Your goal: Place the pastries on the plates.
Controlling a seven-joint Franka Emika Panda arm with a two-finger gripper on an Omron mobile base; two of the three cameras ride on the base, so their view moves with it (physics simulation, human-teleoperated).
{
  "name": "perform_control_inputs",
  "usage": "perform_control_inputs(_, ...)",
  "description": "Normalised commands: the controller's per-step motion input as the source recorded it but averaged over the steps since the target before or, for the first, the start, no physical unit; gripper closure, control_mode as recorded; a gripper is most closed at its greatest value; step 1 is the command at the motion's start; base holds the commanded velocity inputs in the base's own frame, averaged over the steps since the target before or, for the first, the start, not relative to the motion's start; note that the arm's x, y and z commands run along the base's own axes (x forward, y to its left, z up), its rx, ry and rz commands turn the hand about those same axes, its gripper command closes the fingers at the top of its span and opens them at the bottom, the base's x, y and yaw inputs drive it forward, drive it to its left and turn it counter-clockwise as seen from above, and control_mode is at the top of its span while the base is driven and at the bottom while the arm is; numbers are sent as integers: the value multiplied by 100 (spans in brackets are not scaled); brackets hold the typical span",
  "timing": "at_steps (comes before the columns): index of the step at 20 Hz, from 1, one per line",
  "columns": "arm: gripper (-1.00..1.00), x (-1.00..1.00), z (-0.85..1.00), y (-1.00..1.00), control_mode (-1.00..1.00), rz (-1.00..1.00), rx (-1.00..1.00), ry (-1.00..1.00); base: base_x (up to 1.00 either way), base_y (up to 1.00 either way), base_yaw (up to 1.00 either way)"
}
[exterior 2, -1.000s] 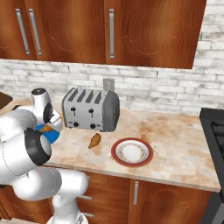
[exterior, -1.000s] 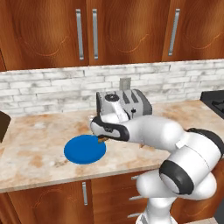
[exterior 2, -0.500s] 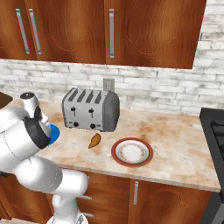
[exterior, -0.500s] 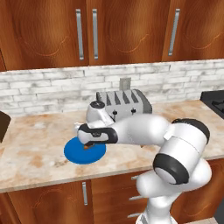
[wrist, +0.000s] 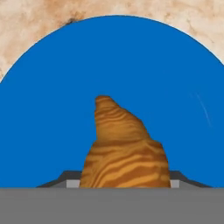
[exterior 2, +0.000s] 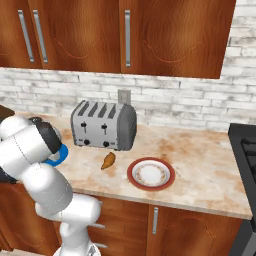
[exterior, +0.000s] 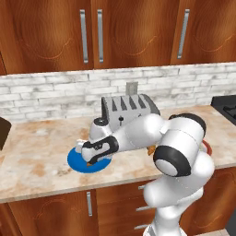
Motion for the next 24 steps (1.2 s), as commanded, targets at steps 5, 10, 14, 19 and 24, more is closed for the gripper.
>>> perform_control_inputs(5,-100,8,-8,3,-100,1,0,0,0,0,0)
perform_control_inputs(10,-100,0,31,0,-100,0,0,0,0,0,0)
perform_control_inputs(14,-100,0,52,-2,-100,0,0,-2,0,0,0)
perform_control_inputs(19,-100,-29,43,-58,-100,8,-1,10,0,0,0)
perform_control_inputs(24,-100,-51,19,-67,-100,25,-2,-2,0,0,0)
